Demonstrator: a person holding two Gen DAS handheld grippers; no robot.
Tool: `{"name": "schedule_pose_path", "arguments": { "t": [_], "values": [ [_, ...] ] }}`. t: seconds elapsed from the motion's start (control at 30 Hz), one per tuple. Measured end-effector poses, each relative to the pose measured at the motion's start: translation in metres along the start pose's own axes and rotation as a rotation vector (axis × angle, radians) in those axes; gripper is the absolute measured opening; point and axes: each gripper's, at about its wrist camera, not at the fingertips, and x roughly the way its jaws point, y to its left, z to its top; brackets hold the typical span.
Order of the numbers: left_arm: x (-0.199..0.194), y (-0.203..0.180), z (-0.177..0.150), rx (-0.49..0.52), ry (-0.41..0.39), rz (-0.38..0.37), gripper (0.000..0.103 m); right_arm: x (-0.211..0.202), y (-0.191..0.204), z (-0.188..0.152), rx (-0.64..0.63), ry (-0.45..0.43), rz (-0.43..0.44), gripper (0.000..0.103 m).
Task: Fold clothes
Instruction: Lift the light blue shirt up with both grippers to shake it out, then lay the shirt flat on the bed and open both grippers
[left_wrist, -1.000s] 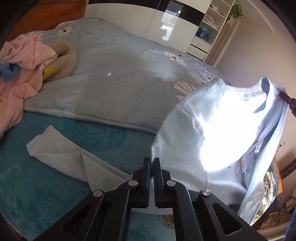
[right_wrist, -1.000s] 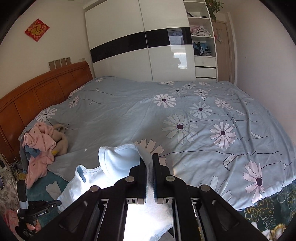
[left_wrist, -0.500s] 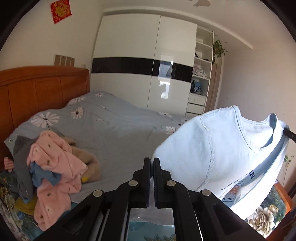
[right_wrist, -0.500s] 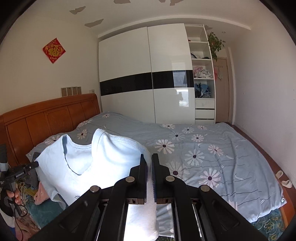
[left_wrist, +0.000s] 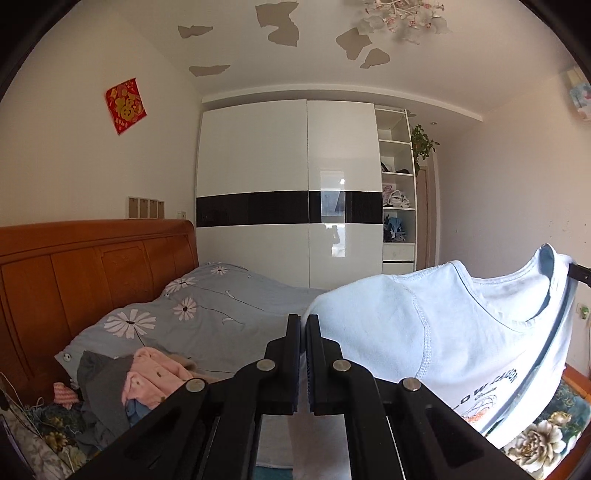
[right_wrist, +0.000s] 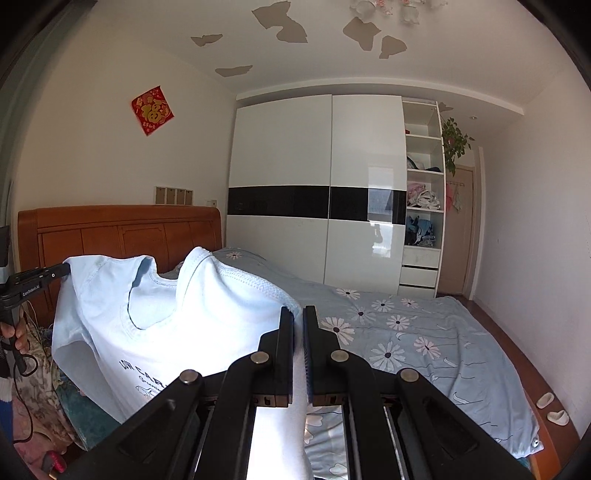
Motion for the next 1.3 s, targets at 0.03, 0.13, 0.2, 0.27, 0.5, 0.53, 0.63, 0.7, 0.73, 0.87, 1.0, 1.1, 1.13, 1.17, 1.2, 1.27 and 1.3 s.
{"name": "schedule_pose_path", "arguments": {
  "t": [0.03,0.13,0.2,0.27,0.5,0.53,0.63,0.7,0.73,0.87,1.0,1.1,1.13,1.17,1.2,1.27,1.3],
  "values": [
    [0.005,0.003,0.001,0.002,0.009,0.004,0.003,0.003,-0.001,0.001,0.0,0.007,0.002,0.005],
    [0.04,0.009,-0.001,-0.024,0.066,-0.004,0.003,0.026,-0.006,0.0,-0.002,0.042,-0.016,0.005],
    [0.078,0.01,-0.017,-0.024,0.124,0.005,0.003,0.054,-0.012,-0.01,0.008,0.09,-0.022,0.005],
    [0.121,0.003,-0.044,-0.018,0.192,0.015,0.003,0.09,-0.019,-0.028,0.016,0.152,-0.038,0.005],
    [0.282,-0.014,-0.163,0.016,0.46,0.062,0.003,0.261,-0.053,-0.144,0.104,0.44,-0.105,0.005],
    [0.306,-0.017,-0.182,0.022,0.5,0.07,0.003,0.282,-0.057,-0.16,0.115,0.476,-0.114,0.005],
    [0.359,-0.017,-0.223,0.023,0.584,0.084,0.003,0.337,-0.068,-0.203,0.151,0.566,-0.14,0.005],
    [0.385,-0.016,-0.239,0.012,0.611,0.09,0.003,0.363,-0.072,-0.218,0.174,0.594,-0.153,0.005],
    [0.396,-0.014,-0.244,0.006,0.614,0.094,0.003,0.374,-0.073,-0.222,0.173,0.599,-0.159,0.005],
    [0.433,-0.012,-0.273,0.001,0.664,0.104,0.003,0.413,-0.073,-0.237,0.13,0.624,-0.205,0.005],
    [0.468,-0.011,-0.304,0.004,0.729,0.112,0.003,0.456,-0.07,-0.276,0.126,0.737,-0.233,0.005],
    [0.482,-0.01,-0.326,-0.001,0.778,0.11,0.003,0.47,-0.072,-0.304,0.159,0.796,-0.241,0.005],
    [0.483,-0.01,-0.33,-0.006,0.789,0.106,0.003,0.473,-0.073,-0.311,0.164,0.809,-0.246,0.005],
    [0.484,-0.009,-0.334,-0.011,0.799,0.101,0.004,0.476,-0.074,-0.317,0.169,0.823,-0.251,0.005],
    [0.485,-0.009,-0.339,-0.016,0.808,0.096,0.004,0.478,-0.075,-0.321,0.175,0.834,-0.251,0.005],
    [0.485,-0.009,-0.344,-0.026,0.836,0.065,0.006,0.481,-0.075,-0.326,0.177,0.848,-0.251,0.005],
    [0.484,-0.008,-0.346,-0.031,0.842,0.047,0.007,0.48,-0.074,-0.327,0.172,0.851,-0.251,0.005]
  ]
}}
